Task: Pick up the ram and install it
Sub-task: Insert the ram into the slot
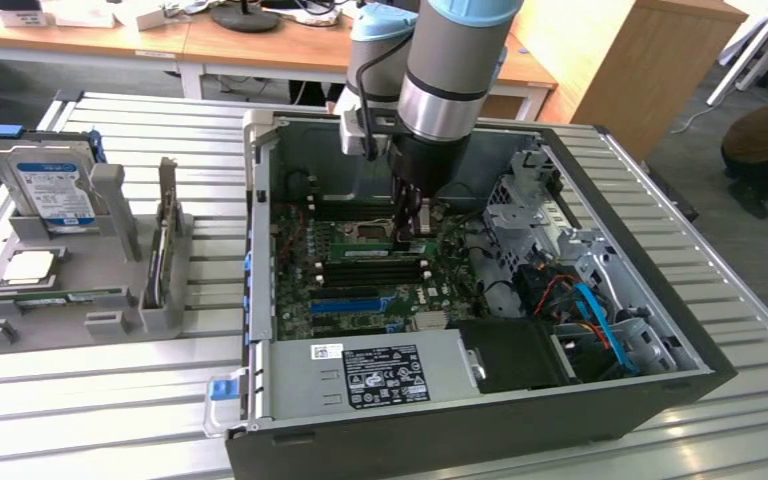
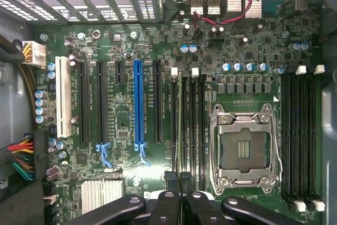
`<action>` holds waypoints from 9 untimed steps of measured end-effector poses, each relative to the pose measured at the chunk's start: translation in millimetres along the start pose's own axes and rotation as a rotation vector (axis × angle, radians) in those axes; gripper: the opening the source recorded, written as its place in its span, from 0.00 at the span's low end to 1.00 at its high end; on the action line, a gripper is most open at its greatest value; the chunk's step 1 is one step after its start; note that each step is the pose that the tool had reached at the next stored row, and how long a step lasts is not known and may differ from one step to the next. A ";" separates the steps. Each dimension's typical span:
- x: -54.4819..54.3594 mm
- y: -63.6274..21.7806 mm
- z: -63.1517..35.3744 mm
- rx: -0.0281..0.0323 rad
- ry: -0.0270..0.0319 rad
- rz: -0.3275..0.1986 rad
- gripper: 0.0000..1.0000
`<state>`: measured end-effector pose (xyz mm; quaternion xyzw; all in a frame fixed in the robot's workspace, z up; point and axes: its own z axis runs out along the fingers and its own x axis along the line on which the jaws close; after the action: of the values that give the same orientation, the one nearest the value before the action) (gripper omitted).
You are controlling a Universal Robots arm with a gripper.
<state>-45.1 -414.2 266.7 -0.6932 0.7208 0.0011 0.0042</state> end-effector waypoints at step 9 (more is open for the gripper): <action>0.0 0.0 3.9 0.0001 0.0009 0.000 0.12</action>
<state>-45.0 -414.1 262.9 -0.6932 0.7208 0.0007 0.0039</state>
